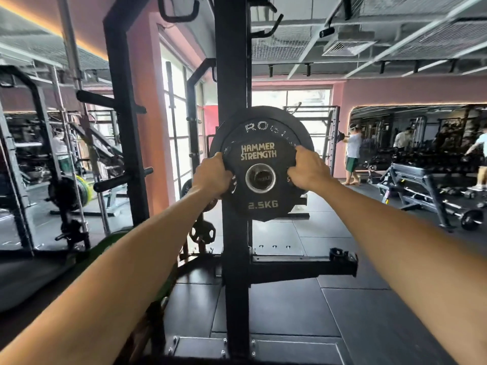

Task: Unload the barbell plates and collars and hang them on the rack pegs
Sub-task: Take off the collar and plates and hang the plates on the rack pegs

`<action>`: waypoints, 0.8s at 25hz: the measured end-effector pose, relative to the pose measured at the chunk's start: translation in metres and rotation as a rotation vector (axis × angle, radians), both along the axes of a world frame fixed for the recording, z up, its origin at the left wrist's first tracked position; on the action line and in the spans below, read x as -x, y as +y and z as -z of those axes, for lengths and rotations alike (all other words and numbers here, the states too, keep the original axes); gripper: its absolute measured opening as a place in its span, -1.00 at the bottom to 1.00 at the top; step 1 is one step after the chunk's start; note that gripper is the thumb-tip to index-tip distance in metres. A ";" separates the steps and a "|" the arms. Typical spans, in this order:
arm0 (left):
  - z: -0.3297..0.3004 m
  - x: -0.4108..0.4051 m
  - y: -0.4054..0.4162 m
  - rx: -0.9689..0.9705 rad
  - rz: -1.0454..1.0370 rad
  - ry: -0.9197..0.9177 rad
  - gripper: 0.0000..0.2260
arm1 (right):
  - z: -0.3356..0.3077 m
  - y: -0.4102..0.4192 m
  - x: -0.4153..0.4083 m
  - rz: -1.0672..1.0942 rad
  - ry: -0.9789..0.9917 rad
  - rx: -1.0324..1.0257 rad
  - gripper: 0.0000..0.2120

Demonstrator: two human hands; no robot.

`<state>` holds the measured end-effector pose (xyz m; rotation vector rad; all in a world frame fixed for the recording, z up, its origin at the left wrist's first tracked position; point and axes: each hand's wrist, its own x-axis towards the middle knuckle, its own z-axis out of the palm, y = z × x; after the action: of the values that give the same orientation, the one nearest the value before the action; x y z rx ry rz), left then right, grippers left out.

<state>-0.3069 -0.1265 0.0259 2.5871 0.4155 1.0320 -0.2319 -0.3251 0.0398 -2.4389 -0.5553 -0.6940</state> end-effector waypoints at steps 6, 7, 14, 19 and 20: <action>-0.016 0.075 -0.005 0.013 -0.047 -0.028 -0.75 | -0.015 0.001 0.057 -0.089 -0.015 0.038 -0.65; -0.016 0.089 -0.002 0.007 -0.060 -0.032 -0.76 | -0.016 0.004 0.067 -0.108 -0.019 0.045 -0.67; -0.025 0.185 0.064 -0.014 -0.182 -0.020 -0.71 | -0.025 0.074 0.151 -0.217 -0.039 0.088 -0.73; -0.024 0.259 0.162 -0.045 -0.188 -0.024 -0.72 | -0.021 0.174 0.215 -0.298 -0.019 0.092 -0.73; -0.024 0.274 0.187 -0.055 -0.185 -0.026 -0.73 | -0.019 0.198 0.228 -0.308 -0.011 0.090 -0.75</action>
<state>-0.5813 0.0606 0.0501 2.6189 0.6381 1.1511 -0.4596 -0.1274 0.0589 -2.3577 -0.9606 -0.5636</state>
